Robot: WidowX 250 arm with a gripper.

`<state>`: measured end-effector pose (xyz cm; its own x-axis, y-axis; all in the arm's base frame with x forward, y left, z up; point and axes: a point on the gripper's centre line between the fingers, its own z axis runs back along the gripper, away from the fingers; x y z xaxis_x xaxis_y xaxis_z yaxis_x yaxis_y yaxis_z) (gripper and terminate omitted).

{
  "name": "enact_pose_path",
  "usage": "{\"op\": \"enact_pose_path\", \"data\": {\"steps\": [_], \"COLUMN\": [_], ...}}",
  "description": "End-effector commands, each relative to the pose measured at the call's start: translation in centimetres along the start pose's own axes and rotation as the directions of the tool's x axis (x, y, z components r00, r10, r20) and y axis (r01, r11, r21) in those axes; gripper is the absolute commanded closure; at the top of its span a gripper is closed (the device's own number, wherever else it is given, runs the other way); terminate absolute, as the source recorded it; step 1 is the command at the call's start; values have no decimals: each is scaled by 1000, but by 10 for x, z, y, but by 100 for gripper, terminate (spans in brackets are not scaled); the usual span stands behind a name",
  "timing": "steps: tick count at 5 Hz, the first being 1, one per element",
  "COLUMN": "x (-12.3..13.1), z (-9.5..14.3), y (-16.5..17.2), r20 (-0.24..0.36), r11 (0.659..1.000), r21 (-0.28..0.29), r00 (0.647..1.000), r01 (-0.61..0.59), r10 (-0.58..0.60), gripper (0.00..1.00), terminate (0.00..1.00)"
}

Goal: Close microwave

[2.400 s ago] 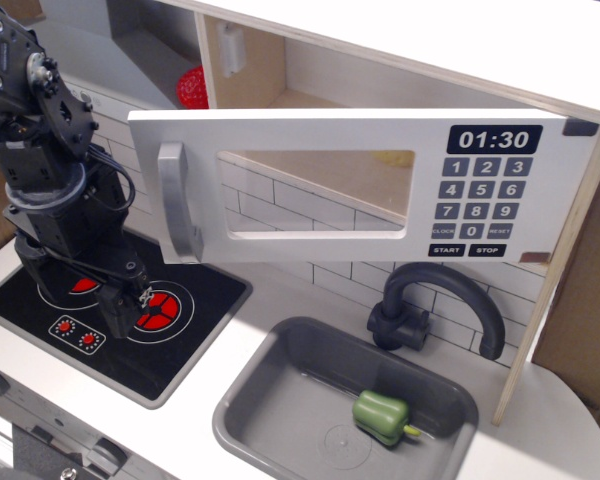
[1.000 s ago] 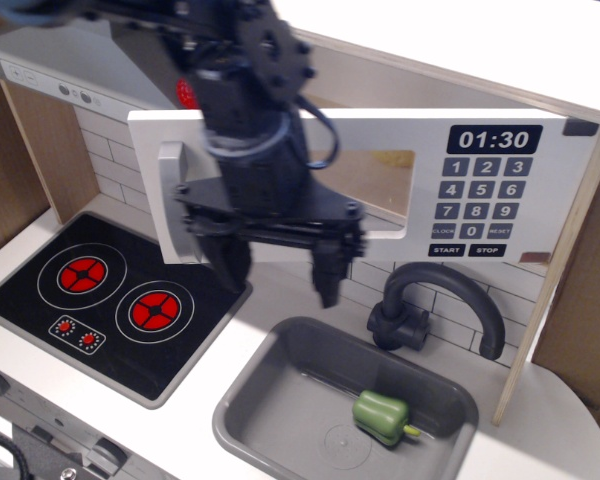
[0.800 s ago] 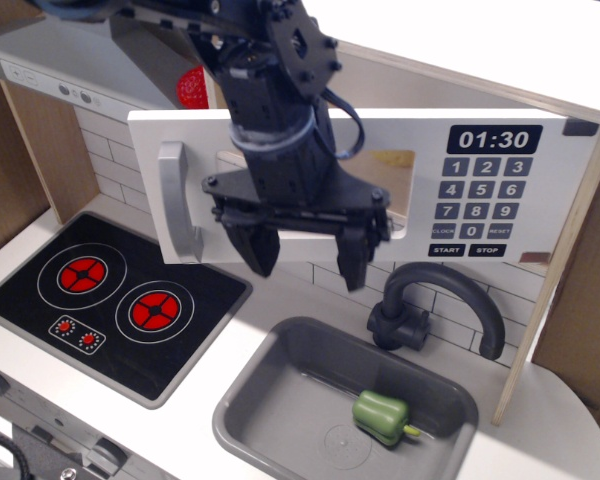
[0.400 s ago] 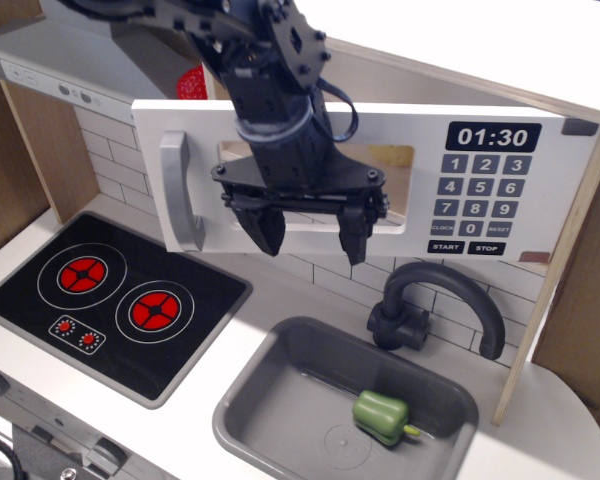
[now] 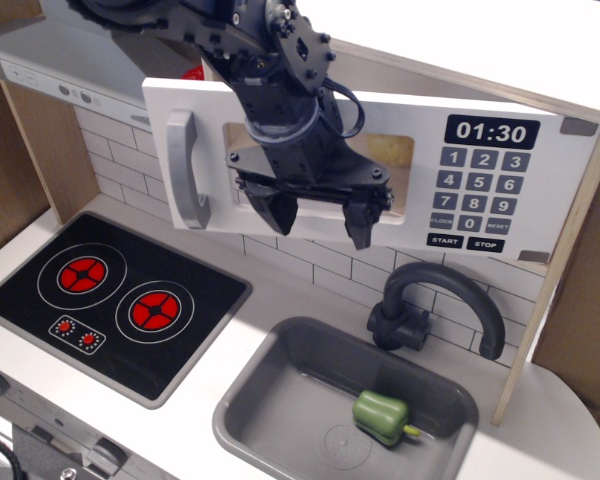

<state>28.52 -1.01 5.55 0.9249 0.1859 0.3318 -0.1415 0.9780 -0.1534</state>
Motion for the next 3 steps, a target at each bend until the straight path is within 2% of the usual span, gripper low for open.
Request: {"op": "enact_pose_path", "data": {"steps": [1, 3], "x": [45, 54], "z": [2, -1], "y": [4, 7], "r20": [139, 157], "r11": [999, 999], "r21": [29, 33], "r00": [990, 987], "r01": [23, 18], "r10": [-26, -23], "gripper": [0, 0], "terminate": [0, 0]}}
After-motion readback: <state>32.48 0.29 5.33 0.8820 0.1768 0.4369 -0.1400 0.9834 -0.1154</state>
